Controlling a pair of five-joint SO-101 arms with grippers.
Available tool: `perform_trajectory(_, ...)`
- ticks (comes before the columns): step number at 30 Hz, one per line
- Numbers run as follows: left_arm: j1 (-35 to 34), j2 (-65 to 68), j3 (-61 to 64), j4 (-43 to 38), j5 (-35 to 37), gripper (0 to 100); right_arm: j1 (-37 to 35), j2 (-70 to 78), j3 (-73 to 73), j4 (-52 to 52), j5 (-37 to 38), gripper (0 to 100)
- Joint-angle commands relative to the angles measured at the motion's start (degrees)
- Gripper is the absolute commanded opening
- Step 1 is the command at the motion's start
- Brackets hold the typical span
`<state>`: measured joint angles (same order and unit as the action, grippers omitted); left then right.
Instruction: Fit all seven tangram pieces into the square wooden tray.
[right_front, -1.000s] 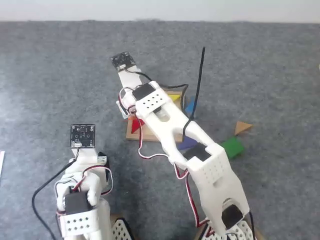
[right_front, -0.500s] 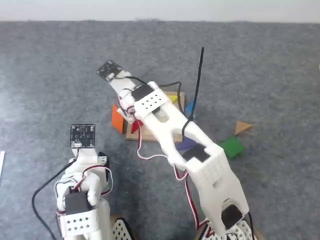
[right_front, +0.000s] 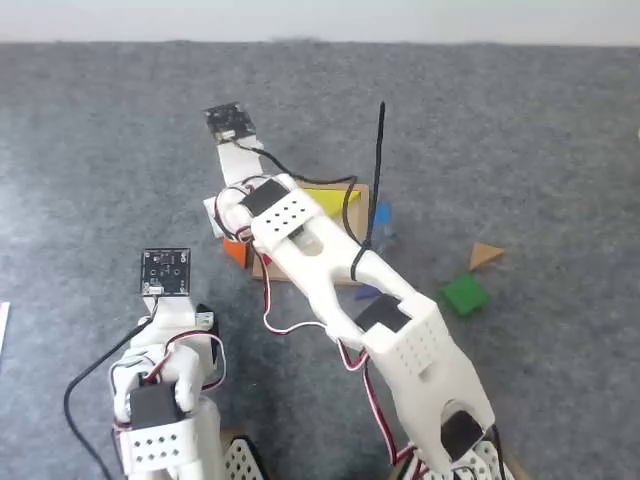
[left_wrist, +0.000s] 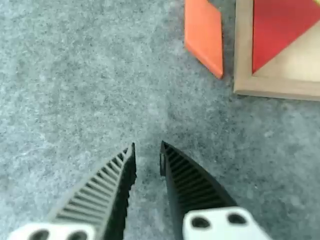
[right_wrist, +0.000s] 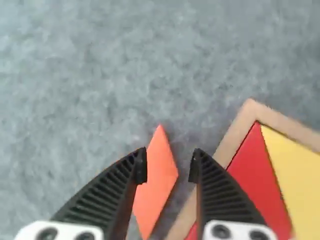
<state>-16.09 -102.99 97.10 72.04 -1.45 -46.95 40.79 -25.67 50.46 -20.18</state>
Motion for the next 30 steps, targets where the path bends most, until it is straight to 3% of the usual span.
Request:
perform_trajectory(1,0.18,-1.05,-0.66,0.18,0.0,8,-2.77,0.48,-2.99,-0.92,-1.49,13.8)
perform_trajectory(10,0.18,-1.05,-0.66,0.18,0.0,8,-4.18,4.0,-2.99,-0.75,-1.67,14.3)
perform_trajectory(16,0.18,-1.05,-0.66,0.18,0.0,8,-4.18,6.02,-2.99,2.86,-0.7,22.2)
perform_trajectory(23,0.18,-1.05,-0.66,0.18,0.0,8,-2.33,7.43,-4.48,5.05,1.41,7.6)
perform_trajectory(30,0.18,-1.05,-0.66,0.18,0.0,8,0.57,7.34,-16.18,18.15,1.32,0.5)
